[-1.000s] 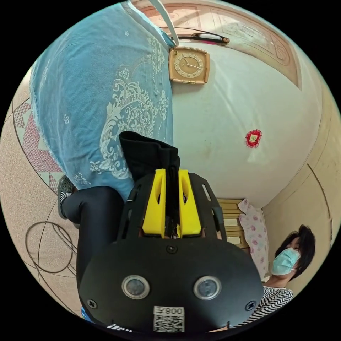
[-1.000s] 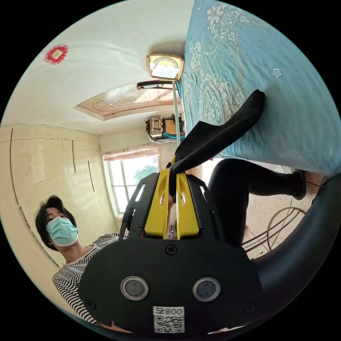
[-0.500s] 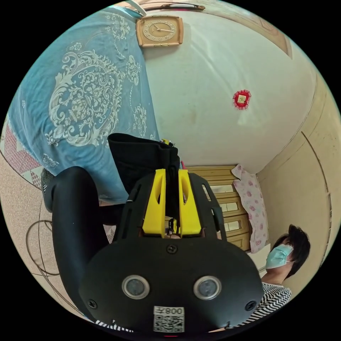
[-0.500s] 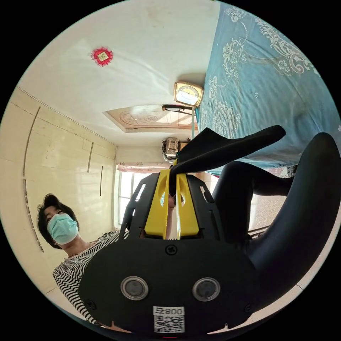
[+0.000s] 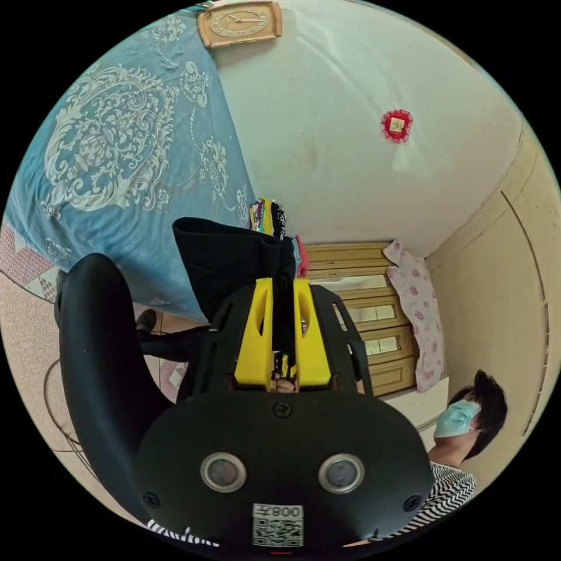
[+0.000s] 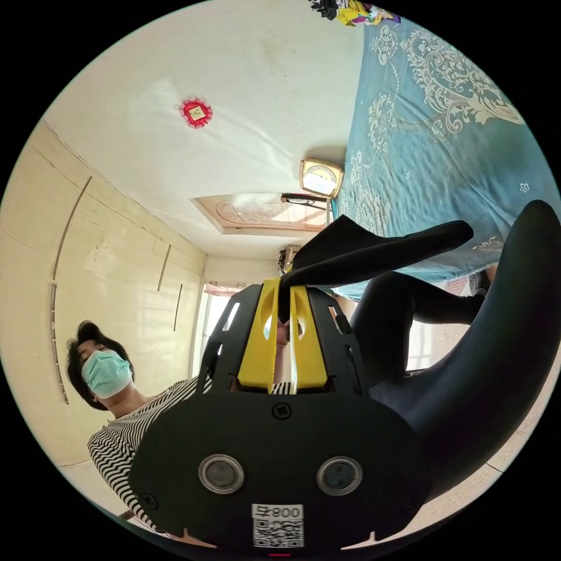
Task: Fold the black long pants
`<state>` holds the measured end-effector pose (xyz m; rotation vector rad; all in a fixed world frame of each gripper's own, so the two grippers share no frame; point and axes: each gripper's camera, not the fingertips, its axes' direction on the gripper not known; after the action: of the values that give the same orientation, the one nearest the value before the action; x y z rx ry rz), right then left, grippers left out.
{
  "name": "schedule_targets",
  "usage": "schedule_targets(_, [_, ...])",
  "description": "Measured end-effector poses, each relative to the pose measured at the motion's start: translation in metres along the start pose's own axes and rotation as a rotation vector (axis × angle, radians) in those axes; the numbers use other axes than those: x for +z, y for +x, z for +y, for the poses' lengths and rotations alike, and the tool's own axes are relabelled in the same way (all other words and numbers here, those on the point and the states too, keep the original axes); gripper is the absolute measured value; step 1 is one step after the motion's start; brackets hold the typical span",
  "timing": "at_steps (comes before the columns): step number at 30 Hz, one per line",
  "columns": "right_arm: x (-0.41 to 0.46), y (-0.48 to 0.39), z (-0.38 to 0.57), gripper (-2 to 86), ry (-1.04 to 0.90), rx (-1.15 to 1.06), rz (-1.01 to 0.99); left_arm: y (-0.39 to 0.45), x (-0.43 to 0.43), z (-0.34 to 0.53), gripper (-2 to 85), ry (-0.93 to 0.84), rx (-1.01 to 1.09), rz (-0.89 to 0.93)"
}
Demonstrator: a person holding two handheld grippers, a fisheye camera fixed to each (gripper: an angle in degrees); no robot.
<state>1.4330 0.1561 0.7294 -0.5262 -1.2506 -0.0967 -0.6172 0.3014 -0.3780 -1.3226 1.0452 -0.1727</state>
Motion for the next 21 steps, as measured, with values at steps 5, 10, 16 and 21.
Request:
schedule_targets(5, [-0.022,-0.026,-0.001,1.2,0.016,0.023,-0.026,0.019,0.053,-0.014,6.4,-0.015,-0.012,-0.03])
schedule_targets(10, [-0.048,-0.048,-0.006,1.4,0.05,0.051,-0.056,0.037,0.117,-0.034,6.4,-0.045,-0.025,-0.065])
schedule_targets(16, [-0.086,-0.077,-0.02,1.5,0.113,0.09,-0.096,0.059,0.212,-0.069,6.4,-0.094,-0.046,-0.11])
schedule_targets(21, [-0.118,-0.111,-0.045,1.5,0.164,0.099,-0.109,0.074,0.31,-0.116,6.4,-0.141,-0.063,-0.12])
